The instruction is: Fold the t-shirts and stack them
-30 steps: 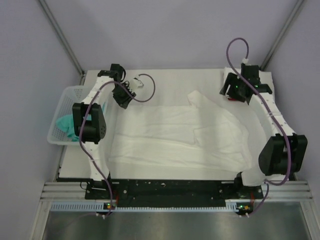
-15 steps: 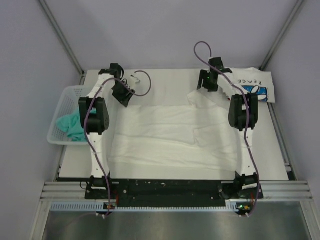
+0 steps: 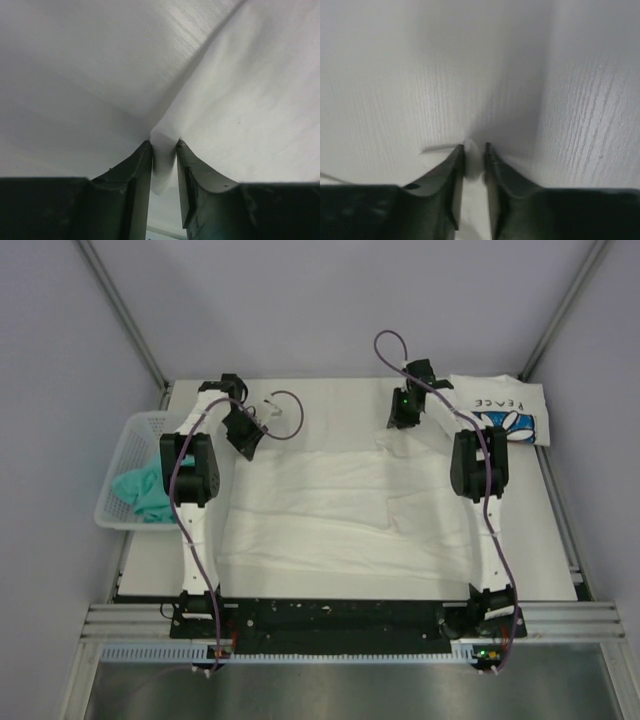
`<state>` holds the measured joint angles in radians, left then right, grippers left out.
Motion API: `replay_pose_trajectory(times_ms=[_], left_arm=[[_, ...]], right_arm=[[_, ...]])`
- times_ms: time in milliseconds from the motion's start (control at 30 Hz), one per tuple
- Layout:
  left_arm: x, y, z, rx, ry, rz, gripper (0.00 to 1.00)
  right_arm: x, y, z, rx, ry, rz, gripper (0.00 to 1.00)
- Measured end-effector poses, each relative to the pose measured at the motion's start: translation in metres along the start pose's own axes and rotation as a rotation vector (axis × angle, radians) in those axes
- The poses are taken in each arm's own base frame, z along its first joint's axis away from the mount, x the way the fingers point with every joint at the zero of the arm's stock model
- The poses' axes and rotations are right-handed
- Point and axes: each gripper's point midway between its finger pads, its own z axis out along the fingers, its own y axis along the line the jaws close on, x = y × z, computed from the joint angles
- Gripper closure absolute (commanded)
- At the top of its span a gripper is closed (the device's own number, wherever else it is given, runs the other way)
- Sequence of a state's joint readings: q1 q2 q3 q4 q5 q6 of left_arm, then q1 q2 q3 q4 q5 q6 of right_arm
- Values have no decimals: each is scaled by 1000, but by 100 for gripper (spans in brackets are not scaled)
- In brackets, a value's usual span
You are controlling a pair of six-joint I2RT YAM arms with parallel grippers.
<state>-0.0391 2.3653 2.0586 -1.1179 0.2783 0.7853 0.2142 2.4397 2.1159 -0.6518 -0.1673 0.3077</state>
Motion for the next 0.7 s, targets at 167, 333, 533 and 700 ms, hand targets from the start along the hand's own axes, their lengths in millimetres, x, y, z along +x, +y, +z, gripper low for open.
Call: replay_pose_trajectory(times_ms=[167, 333, 533, 700], left_arm=[[1, -7, 0, 35, 1, 24, 100], [8, -17, -1, 68, 7, 41, 100], [22, -51, -35, 77, -31, 101, 100], [23, -77, -78, 37, -113, 187, 100]], right_arm=[[9, 3, 0, -26, 30, 0, 100], [18, 6, -21, -30, 47, 10, 100], [33, 15, -124, -27, -35, 4, 100], [78, 9, -217, -18, -157, -5, 100]])
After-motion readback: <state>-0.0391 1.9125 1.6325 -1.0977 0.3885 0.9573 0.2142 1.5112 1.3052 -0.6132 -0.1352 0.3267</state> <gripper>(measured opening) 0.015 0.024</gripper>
